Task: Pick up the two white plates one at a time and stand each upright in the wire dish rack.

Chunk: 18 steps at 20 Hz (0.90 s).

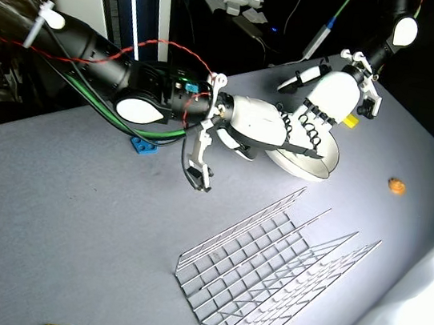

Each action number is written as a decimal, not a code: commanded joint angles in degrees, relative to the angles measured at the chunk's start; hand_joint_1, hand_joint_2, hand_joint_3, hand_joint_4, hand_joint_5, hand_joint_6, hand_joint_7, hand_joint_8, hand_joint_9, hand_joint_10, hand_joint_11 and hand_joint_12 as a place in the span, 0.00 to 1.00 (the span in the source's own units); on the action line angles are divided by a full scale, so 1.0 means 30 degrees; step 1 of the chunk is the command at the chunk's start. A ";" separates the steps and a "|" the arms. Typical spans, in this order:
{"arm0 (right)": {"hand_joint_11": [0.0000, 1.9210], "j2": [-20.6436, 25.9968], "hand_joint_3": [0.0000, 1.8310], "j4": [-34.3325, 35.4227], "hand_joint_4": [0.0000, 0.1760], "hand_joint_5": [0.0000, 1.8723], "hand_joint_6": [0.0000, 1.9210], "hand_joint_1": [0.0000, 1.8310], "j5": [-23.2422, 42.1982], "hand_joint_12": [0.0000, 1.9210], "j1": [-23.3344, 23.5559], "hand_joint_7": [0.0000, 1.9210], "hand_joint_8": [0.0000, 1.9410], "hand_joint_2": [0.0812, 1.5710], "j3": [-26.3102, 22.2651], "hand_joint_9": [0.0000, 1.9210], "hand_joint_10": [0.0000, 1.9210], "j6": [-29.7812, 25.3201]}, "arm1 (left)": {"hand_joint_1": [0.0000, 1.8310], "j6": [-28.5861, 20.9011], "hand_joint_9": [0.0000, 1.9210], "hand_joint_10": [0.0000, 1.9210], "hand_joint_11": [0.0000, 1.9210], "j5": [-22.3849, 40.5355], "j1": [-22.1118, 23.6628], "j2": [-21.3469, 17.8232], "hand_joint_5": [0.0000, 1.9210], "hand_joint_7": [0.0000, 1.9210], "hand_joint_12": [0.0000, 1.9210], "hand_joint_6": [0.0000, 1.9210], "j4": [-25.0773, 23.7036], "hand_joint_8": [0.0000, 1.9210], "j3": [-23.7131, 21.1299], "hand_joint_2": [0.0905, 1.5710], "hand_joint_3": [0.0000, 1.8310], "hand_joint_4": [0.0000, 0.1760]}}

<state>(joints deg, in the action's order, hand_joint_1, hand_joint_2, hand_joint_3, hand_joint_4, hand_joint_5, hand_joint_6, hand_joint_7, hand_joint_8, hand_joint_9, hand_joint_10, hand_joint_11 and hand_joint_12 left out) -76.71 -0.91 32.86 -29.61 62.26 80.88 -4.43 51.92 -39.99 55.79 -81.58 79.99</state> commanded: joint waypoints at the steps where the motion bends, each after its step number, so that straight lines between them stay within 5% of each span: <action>1: 0.00 -0.0155 0.00 0.0043 0.00 0.00 0.00 0.67 0.2589 0.07 0.0048 0.00 0.00 0.72 0.0070 0.00 0.00 0.0033 | 0.00 -0.0033 0.00 0.00 0.00 0.0288 -0.0044 0.0194 0.00 0.00 0.00 0.00 0.0461 0.00 0.0053 0.69 0.00 0.00; 3: 0.00 -0.0409 0.00 0.0046 0.00 0.01 0.00 0.66 0.2860 0.07 0.0004 0.00 0.00 0.73 0.0177 0.00 0.00 0.0033 | 0.00 -0.0058 0.00 0.00 0.00 0.0288 -0.0069 0.0202 0.00 0.00 0.00 0.00 0.0528 0.00 0.0112 0.68 0.00 0.00; 10: 0.00 -0.1016 0.00 0.0046 0.00 0.13 0.01 0.62 0.3269 0.44 -0.0120 0.10 0.01 0.75 0.0540 0.10 0.03 0.0188 | 0.00 -0.0190 0.00 0.00 0.00 0.0346 -0.0080 0.0231 0.00 0.00 0.00 0.00 0.0649 0.00 0.0240 0.68 0.00 0.00; 12: 0.00 -0.1251 0.00 0.0048 0.00 0.25 0.04 0.63 0.3439 0.67 -0.0342 0.25 0.03 0.76 0.0819 0.21 0.06 0.0184 | 0.00 -0.0221 0.01 0.00 0.01 0.0348 -0.0080 0.0256 0.00 0.01 0.00 0.00 0.0649 0.00 0.0275 0.68 0.00 0.00; 15: 0.03 -0.1291 0.00 0.0048 0.00 0.33 0.05 0.66 0.3580 0.73 -0.0433 0.35 0.02 0.75 0.0931 0.30 0.09 0.0093 | 0.00 -0.0255 0.00 0.00 0.01 0.0348 -0.0080 0.0292 0.00 0.01 0.00 0.00 0.0658 0.00 0.0296 0.68 0.00 0.00; 16: 0.17 -0.1291 0.02 0.0050 0.00 0.40 0.55 0.62 0.3634 0.69 -0.0456 0.45 0.04 0.75 0.0952 0.40 0.13 0.0075 | 0.00 -0.0255 0.01 0.00 0.02 0.0348 -0.0080 0.0296 0.00 0.01 0.01 0.00 0.0671 0.00 0.0298 0.69 0.00 0.00; 17: 0.17 -0.1291 0.02 0.0052 0.00 0.40 0.55 0.62 0.3643 0.69 -0.0466 0.45 0.04 0.75 0.0964 0.40 0.13 0.0060 | 0.00 -0.0255 0.01 0.00 0.02 0.0348 -0.0080 0.0296 0.00 0.01 0.01 0.00 0.0679 0.00 0.0298 0.69 0.00 0.00; 18: 0.24 -0.1289 0.01 0.0067 0.00 0.43 0.66 0.64 0.3651 0.68 -0.0475 0.45 0.46 0.74 0.0971 0.46 0.15 0.0051 | 0.00 -0.0259 0.02 0.01 0.02 0.0348 -0.0082 0.0298 0.01 0.02 0.01 0.00 0.0681 0.01 0.0298 0.69 0.00 0.00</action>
<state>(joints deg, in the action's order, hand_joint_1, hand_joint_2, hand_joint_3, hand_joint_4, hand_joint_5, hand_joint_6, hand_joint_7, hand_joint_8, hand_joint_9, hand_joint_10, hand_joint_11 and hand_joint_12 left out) -80.53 -0.78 37.54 -31.07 65.17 81.25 -4.89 52.10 -40.05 55.96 -80.93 80.82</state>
